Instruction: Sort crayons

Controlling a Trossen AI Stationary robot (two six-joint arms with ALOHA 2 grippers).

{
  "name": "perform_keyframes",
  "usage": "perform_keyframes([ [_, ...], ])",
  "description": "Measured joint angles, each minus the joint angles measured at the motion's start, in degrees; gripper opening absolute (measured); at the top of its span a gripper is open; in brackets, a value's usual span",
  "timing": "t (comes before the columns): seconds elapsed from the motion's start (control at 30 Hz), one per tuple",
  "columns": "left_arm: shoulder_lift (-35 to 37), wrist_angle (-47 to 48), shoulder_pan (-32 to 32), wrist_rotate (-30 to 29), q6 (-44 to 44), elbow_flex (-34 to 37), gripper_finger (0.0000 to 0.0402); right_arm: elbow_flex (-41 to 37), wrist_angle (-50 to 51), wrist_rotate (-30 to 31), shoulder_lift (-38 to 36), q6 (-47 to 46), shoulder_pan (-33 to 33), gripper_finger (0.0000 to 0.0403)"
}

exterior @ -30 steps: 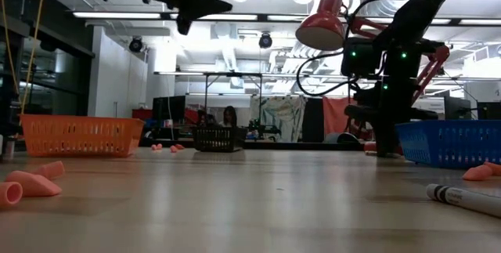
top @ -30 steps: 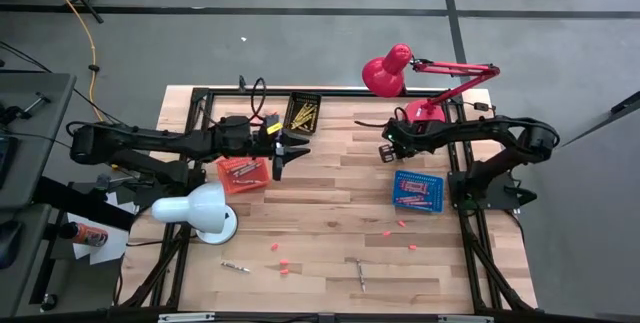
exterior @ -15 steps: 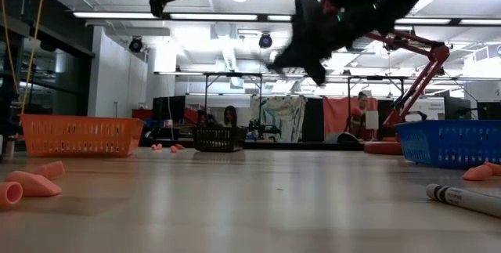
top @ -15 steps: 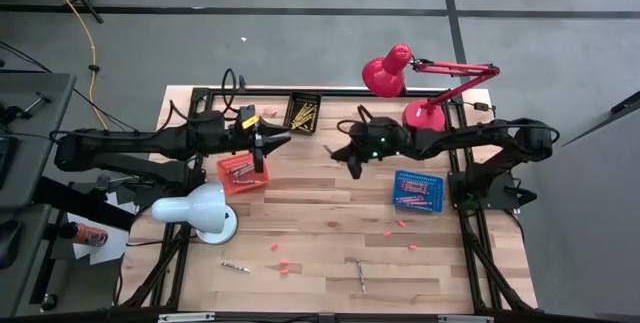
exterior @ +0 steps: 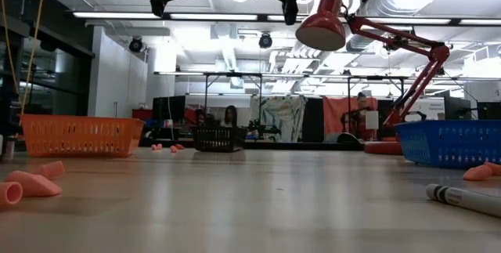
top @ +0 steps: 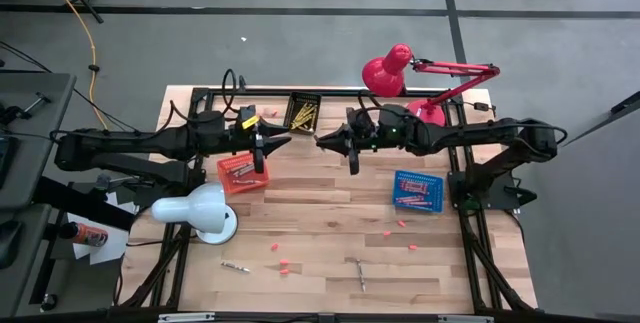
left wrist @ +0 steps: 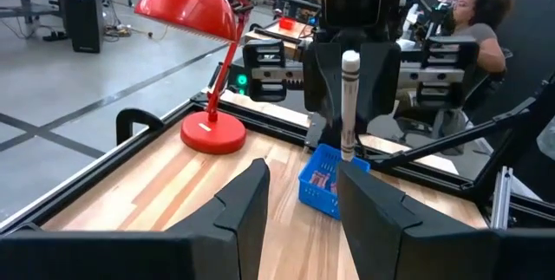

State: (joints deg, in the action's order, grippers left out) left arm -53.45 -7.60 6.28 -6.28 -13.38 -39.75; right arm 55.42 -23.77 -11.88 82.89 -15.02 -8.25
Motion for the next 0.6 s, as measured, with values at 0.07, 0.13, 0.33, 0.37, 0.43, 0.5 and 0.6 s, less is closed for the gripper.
perform_keyframes([
  [0.07, 0.0, 0.0, 0.0, 0.0, 0.0, 0.0, 0.0124, 0.0, 0.0, -0.2, 0.0, -0.3, -0.1, 0.0001],
  [0.13, 0.0, 0.0, 0.0, 0.0, 0.0, 0.0, 0.0124, 0.0, 0.1, -0.2, 0.0, -0.4, -0.1, 0.0001],
  [0.33, 0.0, 0.0, 0.0, 0.0, 0.4, 0.0, 0.0124, 0.0, 0.4, -0.2, 0.0, -0.4, -0.1, 0.0001],
  [0.37, 0.0, 0.0, 0.0, 0.0, 0.5, 0.0, 0.0124, 0.0, 0.7, -0.1, 0.0, -0.3, -0.1, 0.0001],
  [0.43, 0.0, 0.0, 0.0, 0.0, 0.5, 0.0, 0.0124, 0.2, 2.0, -0.1, 0.5, 0.2, -0.1, 0.0001],
  [0.5, 0.0, -0.4, 0.0, 0.0, 0.1, 0.0, 0.0124, 0.2, 5.8, -0.1, 1.7, 1.1, 0.2, 0.0001],
  [0.6, 0.0, -3.1, 0.0, 0.1, 0.1, 0.1, 0.0124, 0.2, 9.7, -0.1, 6.3, 2.0, 1.1, 0.0001],
])
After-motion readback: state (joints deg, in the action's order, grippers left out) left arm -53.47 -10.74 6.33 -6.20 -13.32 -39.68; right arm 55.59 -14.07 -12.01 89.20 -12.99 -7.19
